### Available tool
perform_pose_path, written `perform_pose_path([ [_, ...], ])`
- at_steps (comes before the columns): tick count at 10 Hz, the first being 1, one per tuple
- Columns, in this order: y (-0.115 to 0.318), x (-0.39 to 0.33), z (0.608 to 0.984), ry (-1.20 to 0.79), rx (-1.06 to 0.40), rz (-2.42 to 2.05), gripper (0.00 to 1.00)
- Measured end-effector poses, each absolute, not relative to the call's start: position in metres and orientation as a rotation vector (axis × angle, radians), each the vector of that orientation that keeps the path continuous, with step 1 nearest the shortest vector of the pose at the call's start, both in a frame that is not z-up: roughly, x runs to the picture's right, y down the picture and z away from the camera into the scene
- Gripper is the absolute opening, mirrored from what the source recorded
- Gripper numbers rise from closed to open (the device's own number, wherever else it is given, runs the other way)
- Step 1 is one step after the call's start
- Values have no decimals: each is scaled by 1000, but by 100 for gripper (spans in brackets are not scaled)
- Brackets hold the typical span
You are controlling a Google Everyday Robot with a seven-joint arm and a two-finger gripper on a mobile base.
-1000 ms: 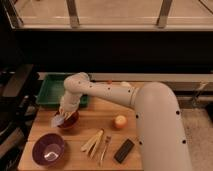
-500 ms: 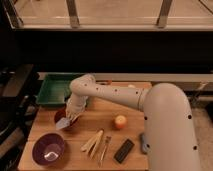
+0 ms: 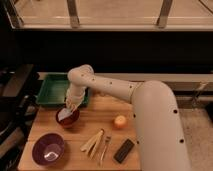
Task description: Wipe red bowl with towel
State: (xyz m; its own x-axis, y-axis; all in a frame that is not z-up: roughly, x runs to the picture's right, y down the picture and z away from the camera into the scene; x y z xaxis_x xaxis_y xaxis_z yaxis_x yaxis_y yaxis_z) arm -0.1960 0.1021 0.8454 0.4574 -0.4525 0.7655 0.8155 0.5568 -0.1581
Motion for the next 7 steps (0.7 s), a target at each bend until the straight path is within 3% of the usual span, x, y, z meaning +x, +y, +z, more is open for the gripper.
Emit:
perform_pose_path([
  [3,110,-212,843,-781,-565,-850,0],
  [7,157,-192,811,-777,-619,-804,0],
])
